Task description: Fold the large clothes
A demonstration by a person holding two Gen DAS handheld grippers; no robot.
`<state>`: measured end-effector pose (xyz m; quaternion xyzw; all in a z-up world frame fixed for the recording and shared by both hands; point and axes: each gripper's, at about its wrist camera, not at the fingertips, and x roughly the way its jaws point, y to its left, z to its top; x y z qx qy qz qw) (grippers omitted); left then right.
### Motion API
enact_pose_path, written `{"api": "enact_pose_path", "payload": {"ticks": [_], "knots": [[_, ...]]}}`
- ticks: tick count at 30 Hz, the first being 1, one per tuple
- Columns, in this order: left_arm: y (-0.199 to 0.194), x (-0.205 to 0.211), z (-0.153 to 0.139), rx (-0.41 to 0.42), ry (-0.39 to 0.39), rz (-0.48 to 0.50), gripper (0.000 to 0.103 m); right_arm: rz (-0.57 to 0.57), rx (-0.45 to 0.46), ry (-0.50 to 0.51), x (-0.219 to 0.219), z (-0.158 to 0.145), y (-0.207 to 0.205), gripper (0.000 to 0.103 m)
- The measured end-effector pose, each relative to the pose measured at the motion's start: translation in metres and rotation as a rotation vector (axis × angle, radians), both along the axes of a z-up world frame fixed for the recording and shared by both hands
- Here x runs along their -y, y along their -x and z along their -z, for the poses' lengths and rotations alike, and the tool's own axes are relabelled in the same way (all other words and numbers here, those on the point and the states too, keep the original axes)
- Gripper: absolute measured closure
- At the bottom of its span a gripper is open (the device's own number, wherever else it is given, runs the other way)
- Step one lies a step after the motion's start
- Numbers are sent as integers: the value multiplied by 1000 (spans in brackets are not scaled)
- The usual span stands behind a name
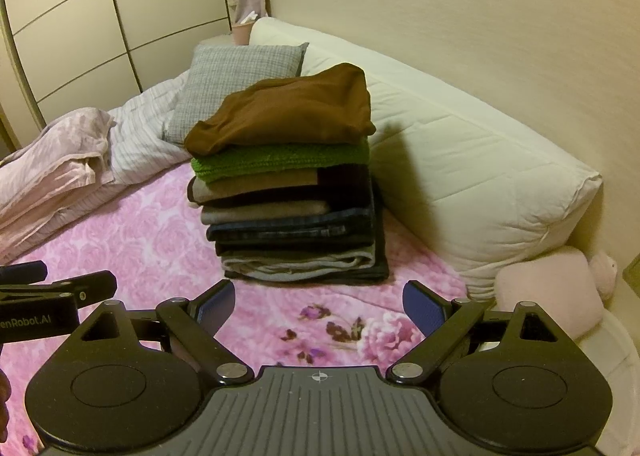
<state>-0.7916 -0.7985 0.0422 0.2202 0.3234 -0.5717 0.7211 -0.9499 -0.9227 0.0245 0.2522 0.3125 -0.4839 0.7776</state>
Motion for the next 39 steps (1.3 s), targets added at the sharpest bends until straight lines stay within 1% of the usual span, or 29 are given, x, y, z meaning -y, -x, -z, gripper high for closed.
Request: {"api": "enact_pose_path", "payload": {"ticks": [32,39], "knots": [[1,-5,0,6,-8,-1,1,-23,-8,4,-4,-1,-6,15],[1,-5,1,8,4,0,1,-26,-8,6,-2,-1,-6,15]]}}
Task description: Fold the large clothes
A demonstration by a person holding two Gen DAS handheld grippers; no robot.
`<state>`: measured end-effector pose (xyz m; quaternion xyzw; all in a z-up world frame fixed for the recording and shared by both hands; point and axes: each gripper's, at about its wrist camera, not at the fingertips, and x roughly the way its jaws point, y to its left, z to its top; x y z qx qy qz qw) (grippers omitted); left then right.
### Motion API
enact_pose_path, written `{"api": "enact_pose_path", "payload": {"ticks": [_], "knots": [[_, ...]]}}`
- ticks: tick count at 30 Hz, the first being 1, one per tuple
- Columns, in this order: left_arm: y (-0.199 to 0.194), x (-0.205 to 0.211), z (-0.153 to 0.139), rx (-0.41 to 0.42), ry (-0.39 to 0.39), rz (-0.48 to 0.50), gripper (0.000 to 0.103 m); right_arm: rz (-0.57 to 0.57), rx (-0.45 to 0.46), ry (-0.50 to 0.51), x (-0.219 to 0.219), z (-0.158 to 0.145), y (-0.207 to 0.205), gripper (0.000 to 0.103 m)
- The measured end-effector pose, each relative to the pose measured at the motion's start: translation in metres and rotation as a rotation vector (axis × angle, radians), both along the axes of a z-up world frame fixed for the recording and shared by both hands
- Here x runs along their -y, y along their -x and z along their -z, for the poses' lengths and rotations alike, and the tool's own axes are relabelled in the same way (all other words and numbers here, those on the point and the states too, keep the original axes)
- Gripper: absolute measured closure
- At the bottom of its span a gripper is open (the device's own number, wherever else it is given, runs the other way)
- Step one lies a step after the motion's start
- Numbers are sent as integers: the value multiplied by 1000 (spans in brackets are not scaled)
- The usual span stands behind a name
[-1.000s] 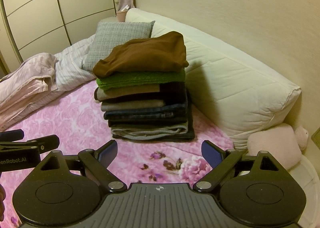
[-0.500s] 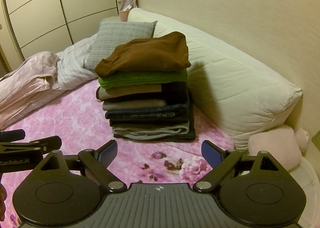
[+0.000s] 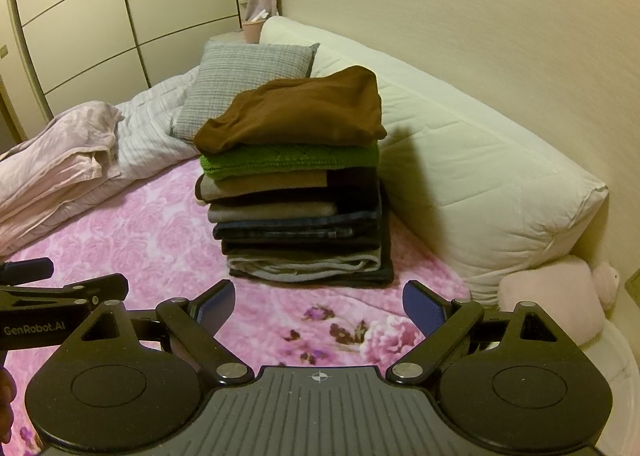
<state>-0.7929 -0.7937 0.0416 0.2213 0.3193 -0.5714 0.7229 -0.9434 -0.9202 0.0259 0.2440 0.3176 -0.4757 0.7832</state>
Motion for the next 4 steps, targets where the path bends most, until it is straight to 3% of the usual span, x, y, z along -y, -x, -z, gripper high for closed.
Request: {"api": "enact_pose_path", "payload": {"ticks": [4], "knots": [[0,2,0,-4,5,-4,1,1,-2,-2,1,0,-1,15]]}}
